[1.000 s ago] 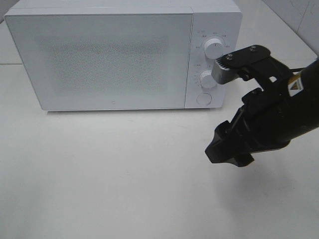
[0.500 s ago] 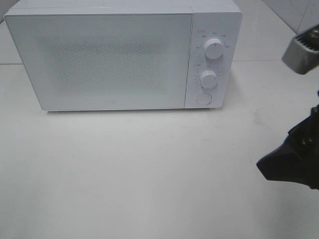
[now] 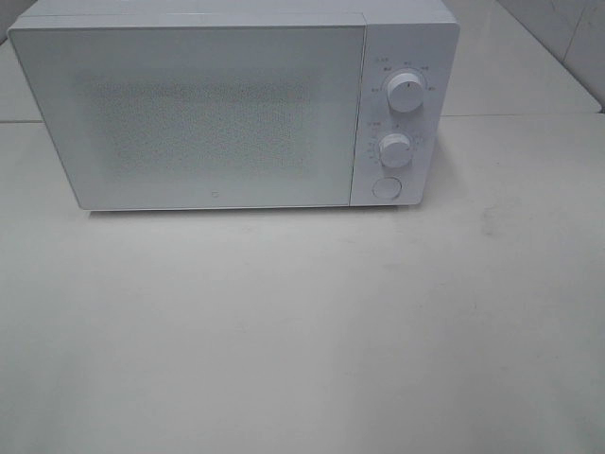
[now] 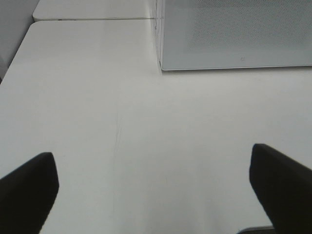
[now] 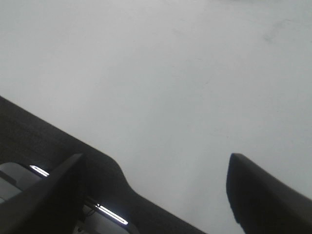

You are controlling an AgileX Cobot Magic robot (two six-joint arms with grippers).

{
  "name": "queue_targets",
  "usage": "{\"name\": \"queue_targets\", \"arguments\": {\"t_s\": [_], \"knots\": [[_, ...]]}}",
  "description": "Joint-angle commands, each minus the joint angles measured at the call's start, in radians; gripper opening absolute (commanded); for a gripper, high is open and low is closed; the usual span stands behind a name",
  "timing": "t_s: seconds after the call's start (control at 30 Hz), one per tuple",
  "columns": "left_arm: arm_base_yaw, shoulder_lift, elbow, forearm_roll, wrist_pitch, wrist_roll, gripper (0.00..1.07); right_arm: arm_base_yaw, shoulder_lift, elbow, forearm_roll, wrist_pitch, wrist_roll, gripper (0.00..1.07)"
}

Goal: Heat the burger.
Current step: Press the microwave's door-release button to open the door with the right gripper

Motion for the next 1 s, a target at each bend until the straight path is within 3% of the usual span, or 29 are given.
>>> {"name": "queue_targets", "arguments": {"t_s": [0.03,0.43,0.73,1.0], "knots": [[0.004,-0.016,0.001,0.004,0.002,-0.009,1.0,-0.054,-0.088,0.035,0.002,0.012,0.02,0.76],[0.004,-0.016,0.001,0.004,0.002,-0.009,1.0,-0.224,-0.396,0.099,-0.001,0.06,0.071,0.76],[0.004,-0.016,0.001,0.004,0.002,-0.009,1.0,-0.253,-0.594,0.153,-0.055,-0.013,0.073,0.76],[0.004,-0.013,0.001,0.004,0.002,-0.009,1.0,-0.253,-0.601,0.153,-0.052,-0.013,0.075,0.76]]}}
